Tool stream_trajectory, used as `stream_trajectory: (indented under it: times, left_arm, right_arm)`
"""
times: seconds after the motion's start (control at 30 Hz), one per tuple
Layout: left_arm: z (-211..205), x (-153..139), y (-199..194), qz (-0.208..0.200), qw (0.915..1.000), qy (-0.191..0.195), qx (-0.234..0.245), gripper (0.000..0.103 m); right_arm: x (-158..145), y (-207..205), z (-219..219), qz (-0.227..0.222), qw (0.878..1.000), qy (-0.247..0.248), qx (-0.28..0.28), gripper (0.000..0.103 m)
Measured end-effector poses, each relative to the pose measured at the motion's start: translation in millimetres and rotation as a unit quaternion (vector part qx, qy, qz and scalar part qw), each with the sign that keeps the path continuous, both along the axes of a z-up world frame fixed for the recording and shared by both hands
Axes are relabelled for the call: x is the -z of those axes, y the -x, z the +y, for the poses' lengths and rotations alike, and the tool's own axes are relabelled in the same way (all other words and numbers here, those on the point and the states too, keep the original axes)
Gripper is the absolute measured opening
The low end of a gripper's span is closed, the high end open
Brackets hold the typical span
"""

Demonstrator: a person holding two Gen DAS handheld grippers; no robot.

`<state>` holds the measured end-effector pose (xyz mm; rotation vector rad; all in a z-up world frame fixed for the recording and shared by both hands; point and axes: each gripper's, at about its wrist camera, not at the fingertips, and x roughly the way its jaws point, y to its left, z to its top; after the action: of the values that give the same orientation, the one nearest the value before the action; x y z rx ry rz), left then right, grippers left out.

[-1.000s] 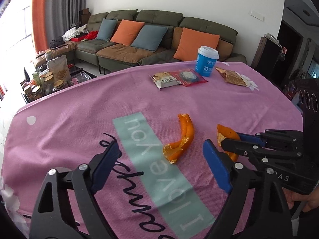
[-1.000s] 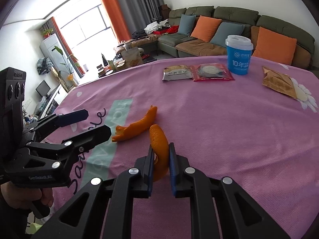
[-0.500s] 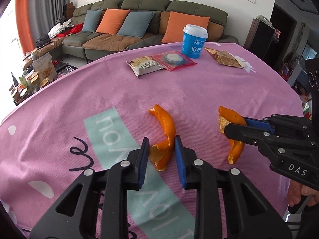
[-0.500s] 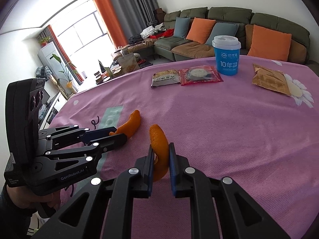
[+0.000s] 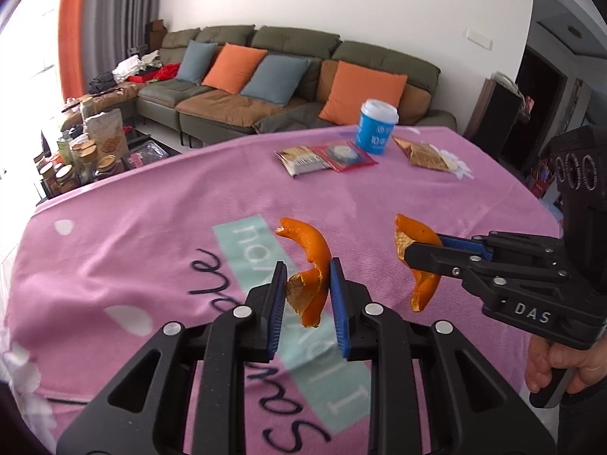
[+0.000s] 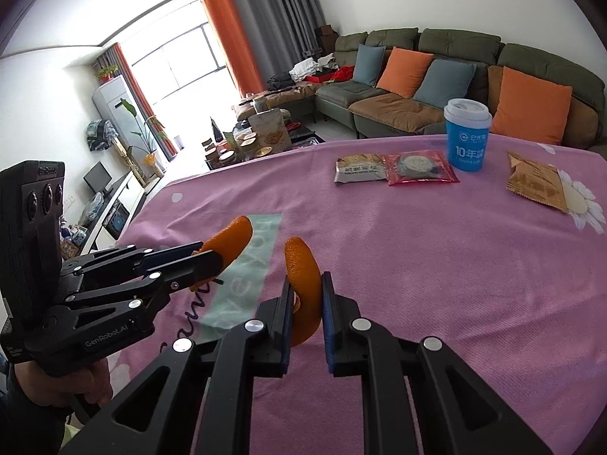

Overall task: Collect trash
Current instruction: 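Carry both orange peels with both grippers over the teal bin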

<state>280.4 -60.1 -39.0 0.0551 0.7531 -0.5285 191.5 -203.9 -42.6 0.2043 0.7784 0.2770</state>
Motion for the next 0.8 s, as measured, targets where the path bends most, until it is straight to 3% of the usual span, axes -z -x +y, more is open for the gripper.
stream_trajectory:
  times: [0.37, 0.8]
  left_arm:
    - [102, -42, 67, -0.053, 0.9949, 0.017, -0.084, 0.023]
    - [232, -71, 148, -0.099, 0.9737, 0.011, -0.205, 0.023]
  right_arm:
    - [-32, 9, 79, -0.031, 0.996, 0.017, -0.078, 0.012]
    - [-63, 22, 208, -0.062, 0.978, 0.032, -0.195, 0.012]
